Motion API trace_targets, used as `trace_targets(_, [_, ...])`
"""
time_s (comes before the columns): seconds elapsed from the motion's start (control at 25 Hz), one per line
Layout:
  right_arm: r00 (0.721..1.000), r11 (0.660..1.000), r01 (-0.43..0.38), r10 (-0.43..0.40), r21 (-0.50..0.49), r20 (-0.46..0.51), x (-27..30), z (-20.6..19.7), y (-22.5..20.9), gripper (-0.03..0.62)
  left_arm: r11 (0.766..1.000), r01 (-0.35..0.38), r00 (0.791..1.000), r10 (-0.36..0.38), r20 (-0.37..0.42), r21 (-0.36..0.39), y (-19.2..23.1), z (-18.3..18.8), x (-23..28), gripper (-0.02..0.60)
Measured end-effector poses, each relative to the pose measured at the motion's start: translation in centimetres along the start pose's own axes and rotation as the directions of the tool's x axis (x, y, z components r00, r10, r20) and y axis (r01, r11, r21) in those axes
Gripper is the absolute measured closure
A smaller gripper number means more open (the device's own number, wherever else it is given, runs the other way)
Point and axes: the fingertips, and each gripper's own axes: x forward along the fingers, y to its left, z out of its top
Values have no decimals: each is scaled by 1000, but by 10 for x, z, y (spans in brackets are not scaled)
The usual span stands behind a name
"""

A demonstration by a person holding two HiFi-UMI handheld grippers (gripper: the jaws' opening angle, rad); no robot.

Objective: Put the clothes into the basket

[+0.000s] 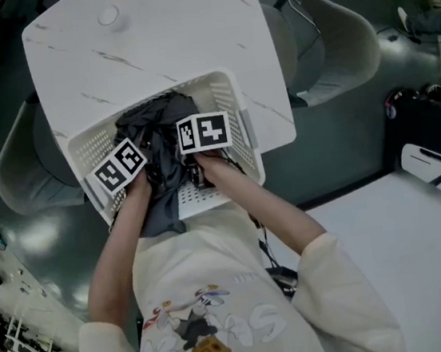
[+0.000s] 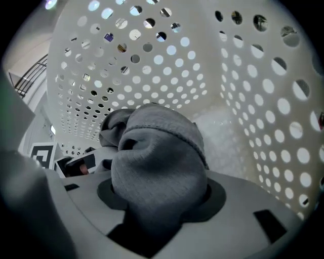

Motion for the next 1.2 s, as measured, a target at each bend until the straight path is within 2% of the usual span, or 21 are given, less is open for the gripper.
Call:
trace_targets(0.32, [998,997,51,-52,-60,-20,13,1,-1,356,996,-65,997,63,35,53,11,-1,10,288])
trace_targets(0.56, [995,989,98,-100,-107,-12,18,4,-2,359,994,-81,996,77,48,77,14,0,15,296])
trace_targets(0.84, [998,995,55,-56,-79,-9,12,-1,1,355,995,-50,999,50,0,86,12,0,6,295])
trace_targets(1.04, [999,998,41,-39,-54,37,-7,0,6,250,979,-77,994,61,89,187,13,13,-24,244])
trace_targets(1.12, [996,997,53,-49,-61,71,-21,5,11,237,983,-65,993,47,107,174,7,17,-37,238])
trace_targets(1.2, [994,996,55,-48,-73,100,-35,6,21,232,993,-9,993,-5,121,114,-2,21,-53,238])
